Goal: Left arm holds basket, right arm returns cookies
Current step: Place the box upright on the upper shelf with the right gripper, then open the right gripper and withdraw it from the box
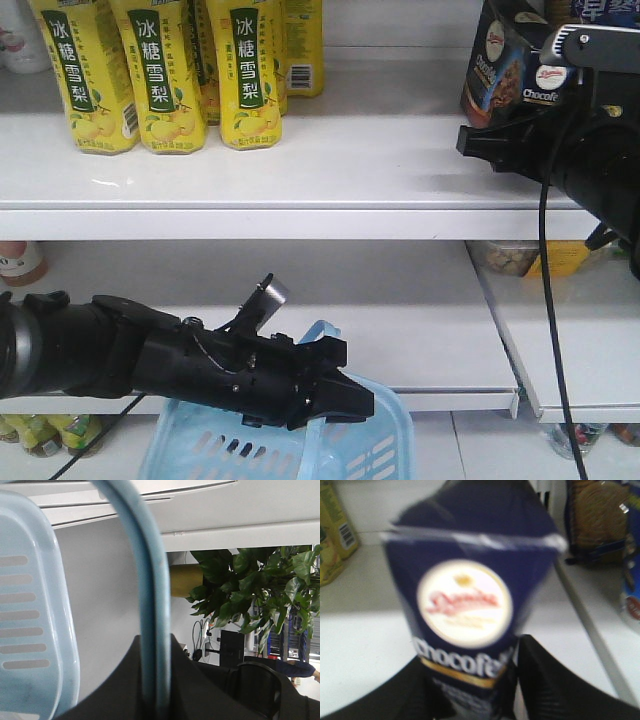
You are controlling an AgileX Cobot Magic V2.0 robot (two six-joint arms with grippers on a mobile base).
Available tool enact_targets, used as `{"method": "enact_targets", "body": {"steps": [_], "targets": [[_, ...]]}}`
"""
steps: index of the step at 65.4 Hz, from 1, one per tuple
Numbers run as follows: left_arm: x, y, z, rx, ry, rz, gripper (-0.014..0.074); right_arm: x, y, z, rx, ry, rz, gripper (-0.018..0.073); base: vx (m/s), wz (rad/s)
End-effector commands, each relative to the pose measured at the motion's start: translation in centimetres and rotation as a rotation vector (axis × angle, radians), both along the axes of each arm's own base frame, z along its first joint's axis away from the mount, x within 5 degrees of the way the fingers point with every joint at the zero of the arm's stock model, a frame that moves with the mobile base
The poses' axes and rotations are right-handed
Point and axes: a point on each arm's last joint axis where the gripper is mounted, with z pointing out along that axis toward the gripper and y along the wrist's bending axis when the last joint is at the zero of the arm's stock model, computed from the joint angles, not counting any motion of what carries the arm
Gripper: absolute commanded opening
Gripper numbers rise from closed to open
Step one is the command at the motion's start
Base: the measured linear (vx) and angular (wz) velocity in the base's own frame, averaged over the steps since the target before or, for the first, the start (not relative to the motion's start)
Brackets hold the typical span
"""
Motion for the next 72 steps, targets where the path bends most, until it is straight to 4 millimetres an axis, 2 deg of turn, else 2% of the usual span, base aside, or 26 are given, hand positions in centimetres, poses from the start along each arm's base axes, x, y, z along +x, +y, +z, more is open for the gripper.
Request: {"method": "enact_targets", "body": {"steps": [1, 10, 27, 41, 47, 55, 64, 72], "targets": [[0.3, -0.2, 2.4, -0.063, -0.089, -0.007, -0.0006, -0.5, 0.0, 1.7, 0.027, -0.046, 0.021, 0.0424, 0.00, 0.00], [0.3, -0.2, 2.4, -0.063, -0.089, -0.007, -0.0006, -1.3, -0.1, 2.7, 0.055, -0.073, 0.027, 0.0492, 0.00, 0.00], [0.3, -0.2, 2.4, -0.063, -0.089, -0.007, -0.0006, -3.6, -0.7, 5.1, 0.093, -0.140, 0.052, 0.0503, 0.00, 0.00], [0.3, -0.2, 2.4, -0.063, -0.089, -0.007, -0.0006, -7.1, -1.3, 7.9, 0.089, -0.236, 0.122, 0.0502, 0.00, 0.00], [0.3, -0.2, 2.4, -0.063, -0.089, -0.007, -0.0006, -9.2, -2.0, 8.6, 0.087, -0.286, 0.133, 0.0500, 0.00, 0.00], [0.3, -0.2, 2.4, -0.063, -0.089, -0.007, -0.0006, -11.9, -3.0, 8.3, 0.086, -0.322, 0.132, 0.0493, 0.00, 0.00], [0.3, -0.2, 2.4, -0.063, -0.089, -0.007, -0.0006, -15.5, -4.3, 6.8, 0.086, -0.356, 0.131, 0.0490, 0.00, 0.00], [0.3, -0.2, 2.4, -0.063, -0.089, -0.007, -0.0006, -18.6, -5.4, 5.0, -0.007, -0.404, 0.134, 0.0490, 0.00, 0.00]]}}
